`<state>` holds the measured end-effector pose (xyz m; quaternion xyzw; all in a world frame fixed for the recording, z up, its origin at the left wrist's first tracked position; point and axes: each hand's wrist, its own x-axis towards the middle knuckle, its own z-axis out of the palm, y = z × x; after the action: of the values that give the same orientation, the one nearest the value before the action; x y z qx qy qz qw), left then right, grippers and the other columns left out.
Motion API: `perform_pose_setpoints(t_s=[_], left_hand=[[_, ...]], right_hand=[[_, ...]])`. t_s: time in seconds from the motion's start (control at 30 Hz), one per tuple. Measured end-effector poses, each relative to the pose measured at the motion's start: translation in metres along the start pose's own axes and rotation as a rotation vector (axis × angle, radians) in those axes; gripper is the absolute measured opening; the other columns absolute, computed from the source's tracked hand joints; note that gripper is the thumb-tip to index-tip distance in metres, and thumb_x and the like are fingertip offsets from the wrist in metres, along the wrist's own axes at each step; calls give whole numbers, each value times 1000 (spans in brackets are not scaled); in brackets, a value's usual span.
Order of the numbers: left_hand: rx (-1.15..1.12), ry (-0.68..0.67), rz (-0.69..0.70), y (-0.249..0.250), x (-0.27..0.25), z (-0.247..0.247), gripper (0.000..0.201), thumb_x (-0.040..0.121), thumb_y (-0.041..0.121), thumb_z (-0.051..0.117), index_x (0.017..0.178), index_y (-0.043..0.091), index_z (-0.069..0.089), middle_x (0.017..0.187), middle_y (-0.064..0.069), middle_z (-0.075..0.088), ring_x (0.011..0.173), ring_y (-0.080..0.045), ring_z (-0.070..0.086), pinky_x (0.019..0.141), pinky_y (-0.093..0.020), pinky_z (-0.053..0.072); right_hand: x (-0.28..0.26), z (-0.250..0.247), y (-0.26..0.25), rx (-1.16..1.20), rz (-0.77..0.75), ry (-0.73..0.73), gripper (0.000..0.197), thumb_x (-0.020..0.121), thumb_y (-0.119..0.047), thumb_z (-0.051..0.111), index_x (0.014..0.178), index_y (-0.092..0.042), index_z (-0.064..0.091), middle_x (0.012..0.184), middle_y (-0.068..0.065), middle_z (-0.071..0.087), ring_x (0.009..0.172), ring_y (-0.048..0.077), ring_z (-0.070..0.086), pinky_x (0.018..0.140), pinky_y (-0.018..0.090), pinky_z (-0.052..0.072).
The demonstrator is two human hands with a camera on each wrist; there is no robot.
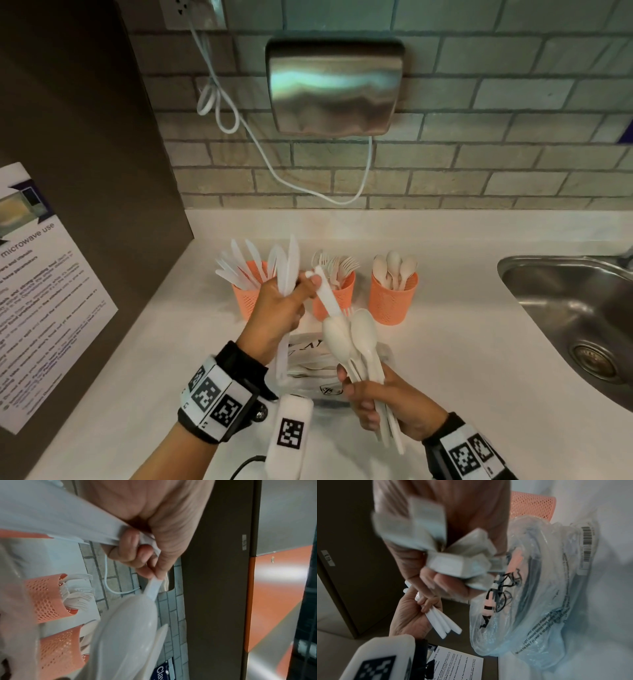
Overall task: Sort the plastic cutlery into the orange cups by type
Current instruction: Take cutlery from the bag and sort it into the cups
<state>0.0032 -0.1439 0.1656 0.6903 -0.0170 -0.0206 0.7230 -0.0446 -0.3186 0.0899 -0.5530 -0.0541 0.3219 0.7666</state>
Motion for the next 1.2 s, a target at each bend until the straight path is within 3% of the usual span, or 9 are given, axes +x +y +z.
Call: perform_pose_setpoints(t_s=[0.13, 0.27, 0.4, 0.47, 0.53, 0.7, 0.93, 1.07, 1.2], left_hand=[[43, -75, 2, -3, -4, 4, 15, 88, 18, 60, 73, 17, 61, 40, 11, 34, 32, -1, 25, 33, -12, 21], [69, -141, 6, -9, -9, 12, 19, 90, 15, 56, 97, 0, 66, 37, 14, 47, 32, 1, 38, 35, -7, 26], [-5, -43, 25, -11, 0, 9, 23, 95, 22, 46, 85, 8, 61, 43, 12, 55, 36, 0, 34, 36, -9, 24], [-55, -25, 27, -13, 6, 6, 22, 95, 25, 46, 85, 11, 58, 62, 3, 67, 41, -1, 36, 36, -11, 26], [-31, -88, 13, -18, 8, 4, 19, 95, 25, 47, 86, 12, 57, 75, -7, 67, 44, -2, 38, 37, -12, 27], [-11, -258, -42, -25, 11, -2, 28, 97, 24, 40, 90, 8, 62, 67, 3, 68, 48, -1, 47, 44, -14, 34], [-302, 92, 41, 2, 57, -30, 23, 100, 16, 36, 82, 12, 51, 57, -2, 55, 55, -16, 59, 56, -24, 54], [-78, 388, 294, 7, 107, -51, 16, 98, 10, 37, 89, 15, 50, 63, -1, 43, 50, -12, 51, 54, -20, 48], [0, 499, 350, -9, 141, -58, 18, 98, 7, 38, 87, 17, 49, 71, 1, 45, 57, -10, 44, 60, -19, 46]], right_hand=[[1, 0, -1, 16, 14, 15, 28, 61, -16, 69, 86, -11, 56, 49, -1, 37, 37, 9, 37, 39, 17, 34], [5, 3, -3, 38, 29, 5, 26, 62, -16, 68, 84, -11, 55, 48, -2, 37, 36, 8, 36, 39, 17, 33], [6, 3, -4, 43, 46, 4, 25, 63, -14, 68, 84, -11, 56, 47, -3, 37, 35, 8, 36, 38, 16, 33], [6, 3, -3, 44, 55, 2, 24, 63, -15, 68, 84, -11, 56, 47, -3, 38, 36, 8, 36, 38, 16, 33], [6, 4, -2, 51, 71, -1, 24, 63, -15, 68, 83, -12, 56, 47, -3, 38, 36, 8, 36, 38, 16, 33], [5, 0, -1, 45, 134, -9, 22, 64, -14, 67, 82, -12, 55, 48, -3, 38, 36, 8, 35, 38, 16, 32], [5, -4, -7, -51, 99, 38, 12, 75, -11, 61, 84, -11, 53, 49, -2, 38, 37, 9, 36, 39, 18, 33], [4, -9, -12, -62, 56, 108, 16, 73, -11, 64, 84, -7, 52, 47, 2, 44, 35, 10, 36, 37, 18, 34], [2, -17, -16, -64, 23, 146, 32, 63, -20, 74, 83, -6, 53, 47, 3, 43, 35, 12, 37, 37, 20, 36]])
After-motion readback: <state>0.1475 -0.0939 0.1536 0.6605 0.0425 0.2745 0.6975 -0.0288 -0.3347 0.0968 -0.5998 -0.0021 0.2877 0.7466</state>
